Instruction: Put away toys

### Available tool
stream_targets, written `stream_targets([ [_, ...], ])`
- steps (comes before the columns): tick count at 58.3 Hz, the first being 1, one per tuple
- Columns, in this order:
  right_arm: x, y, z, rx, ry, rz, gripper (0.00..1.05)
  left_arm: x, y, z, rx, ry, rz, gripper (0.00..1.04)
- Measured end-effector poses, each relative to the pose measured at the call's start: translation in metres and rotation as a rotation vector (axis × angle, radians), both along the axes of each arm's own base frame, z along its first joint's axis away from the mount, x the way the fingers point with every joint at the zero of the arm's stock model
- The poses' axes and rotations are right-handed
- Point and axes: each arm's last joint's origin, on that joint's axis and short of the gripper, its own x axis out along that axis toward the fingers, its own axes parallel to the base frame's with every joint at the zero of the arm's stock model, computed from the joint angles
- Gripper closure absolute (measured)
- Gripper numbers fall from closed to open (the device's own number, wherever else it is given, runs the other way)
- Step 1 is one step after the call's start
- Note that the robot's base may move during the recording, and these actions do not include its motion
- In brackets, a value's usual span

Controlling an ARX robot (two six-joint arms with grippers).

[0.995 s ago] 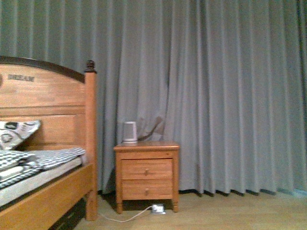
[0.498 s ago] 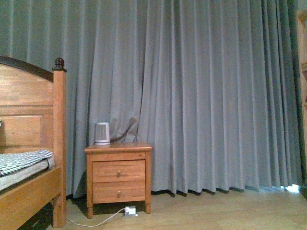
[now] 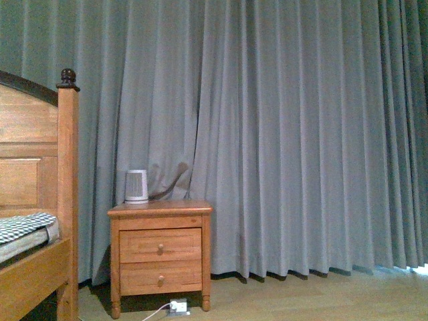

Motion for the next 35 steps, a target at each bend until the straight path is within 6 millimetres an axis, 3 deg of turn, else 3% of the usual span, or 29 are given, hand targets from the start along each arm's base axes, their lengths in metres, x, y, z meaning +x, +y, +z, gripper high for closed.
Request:
stream_targets([
  [35,0.0,0.0,0.0,0.0,0.0,0.0,0.98,0.0,0.0,0.0,0.0,0.0,0.002,0.06],
])
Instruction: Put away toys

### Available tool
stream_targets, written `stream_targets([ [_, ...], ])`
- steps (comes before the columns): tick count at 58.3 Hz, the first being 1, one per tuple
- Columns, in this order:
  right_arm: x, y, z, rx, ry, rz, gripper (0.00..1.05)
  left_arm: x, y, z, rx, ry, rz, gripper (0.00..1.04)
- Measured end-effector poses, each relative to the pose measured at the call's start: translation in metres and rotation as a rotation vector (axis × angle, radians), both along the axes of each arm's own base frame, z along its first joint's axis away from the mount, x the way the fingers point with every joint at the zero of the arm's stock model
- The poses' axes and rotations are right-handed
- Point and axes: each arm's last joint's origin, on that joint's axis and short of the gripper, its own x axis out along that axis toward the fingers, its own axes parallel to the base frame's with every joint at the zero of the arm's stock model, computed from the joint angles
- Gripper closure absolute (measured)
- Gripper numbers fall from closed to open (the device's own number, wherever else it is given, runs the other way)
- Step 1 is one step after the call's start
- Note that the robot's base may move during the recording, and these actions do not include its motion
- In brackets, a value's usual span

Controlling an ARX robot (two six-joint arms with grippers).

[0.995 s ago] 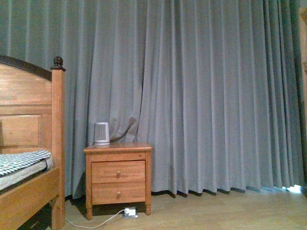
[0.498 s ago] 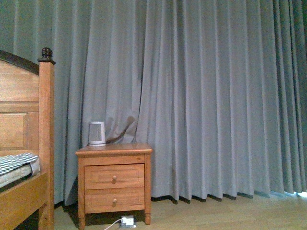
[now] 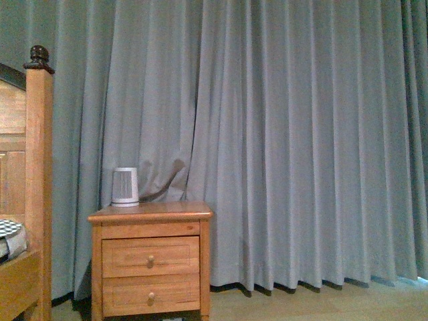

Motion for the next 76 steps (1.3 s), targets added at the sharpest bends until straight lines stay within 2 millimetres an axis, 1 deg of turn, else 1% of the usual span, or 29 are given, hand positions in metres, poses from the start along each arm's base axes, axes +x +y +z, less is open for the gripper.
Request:
stream_targets([
  [76,0.0001,0.0,-0.0001,0.0,0.001,0.0,0.98,0.0,0.0,-0.0001,0.0,0.001,-0.002,0.06],
])
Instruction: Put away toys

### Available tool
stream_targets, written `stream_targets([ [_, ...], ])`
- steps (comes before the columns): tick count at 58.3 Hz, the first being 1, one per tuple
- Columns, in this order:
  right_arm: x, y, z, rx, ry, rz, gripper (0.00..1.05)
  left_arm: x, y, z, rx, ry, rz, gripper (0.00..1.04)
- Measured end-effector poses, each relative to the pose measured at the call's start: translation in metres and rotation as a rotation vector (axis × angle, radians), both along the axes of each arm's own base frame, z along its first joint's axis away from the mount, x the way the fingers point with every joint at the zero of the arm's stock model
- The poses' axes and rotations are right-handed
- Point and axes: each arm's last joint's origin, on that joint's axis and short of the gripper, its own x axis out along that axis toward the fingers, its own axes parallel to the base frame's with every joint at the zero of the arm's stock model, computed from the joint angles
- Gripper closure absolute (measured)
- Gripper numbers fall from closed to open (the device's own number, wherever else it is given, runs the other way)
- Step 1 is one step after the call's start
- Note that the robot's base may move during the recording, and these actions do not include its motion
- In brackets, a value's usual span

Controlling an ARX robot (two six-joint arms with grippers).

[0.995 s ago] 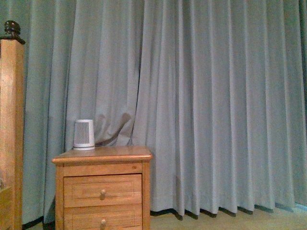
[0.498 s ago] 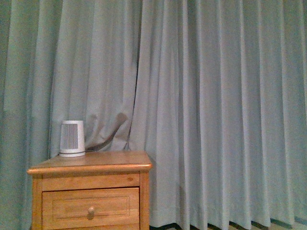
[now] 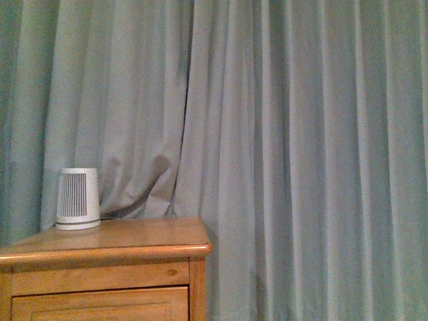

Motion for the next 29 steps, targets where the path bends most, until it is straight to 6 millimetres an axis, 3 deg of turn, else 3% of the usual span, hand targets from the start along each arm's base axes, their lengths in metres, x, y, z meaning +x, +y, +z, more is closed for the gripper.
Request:
stream_targets([
  [29,0.0,0.0004,-0.0001,0.0,0.001,0.011,0.98,0.0,0.0003,-0.0001,0.0,0.0,0.008,0.06],
])
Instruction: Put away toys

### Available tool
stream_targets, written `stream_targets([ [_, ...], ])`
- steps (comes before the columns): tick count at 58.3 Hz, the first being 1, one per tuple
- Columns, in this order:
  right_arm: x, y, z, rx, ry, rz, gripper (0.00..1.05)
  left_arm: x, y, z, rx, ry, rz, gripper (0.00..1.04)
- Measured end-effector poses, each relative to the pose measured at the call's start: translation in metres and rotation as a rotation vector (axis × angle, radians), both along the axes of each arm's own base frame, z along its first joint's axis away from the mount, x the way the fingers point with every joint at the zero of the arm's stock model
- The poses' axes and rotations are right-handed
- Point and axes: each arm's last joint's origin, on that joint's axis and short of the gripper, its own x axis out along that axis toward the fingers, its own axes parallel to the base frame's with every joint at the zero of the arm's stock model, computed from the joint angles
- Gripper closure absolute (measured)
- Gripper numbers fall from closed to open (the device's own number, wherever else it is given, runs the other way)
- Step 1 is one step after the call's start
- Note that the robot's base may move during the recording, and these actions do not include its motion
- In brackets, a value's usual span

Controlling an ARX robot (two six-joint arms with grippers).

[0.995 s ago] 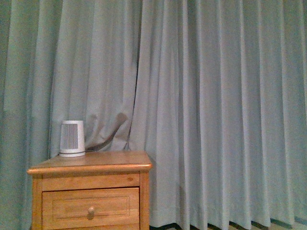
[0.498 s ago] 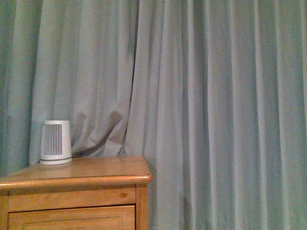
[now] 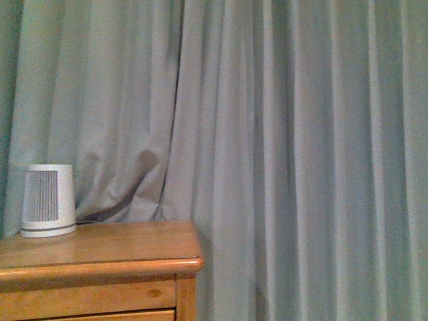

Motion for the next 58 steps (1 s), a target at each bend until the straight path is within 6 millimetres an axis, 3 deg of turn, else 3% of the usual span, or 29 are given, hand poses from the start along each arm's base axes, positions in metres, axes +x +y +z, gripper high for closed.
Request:
stream_targets([
  [58,0.0,-0.0004,0.0,0.0,0.0,-0.013,0.98,0.0,-0.0002,0.0001,0.0,0.0,-0.008,0.06],
])
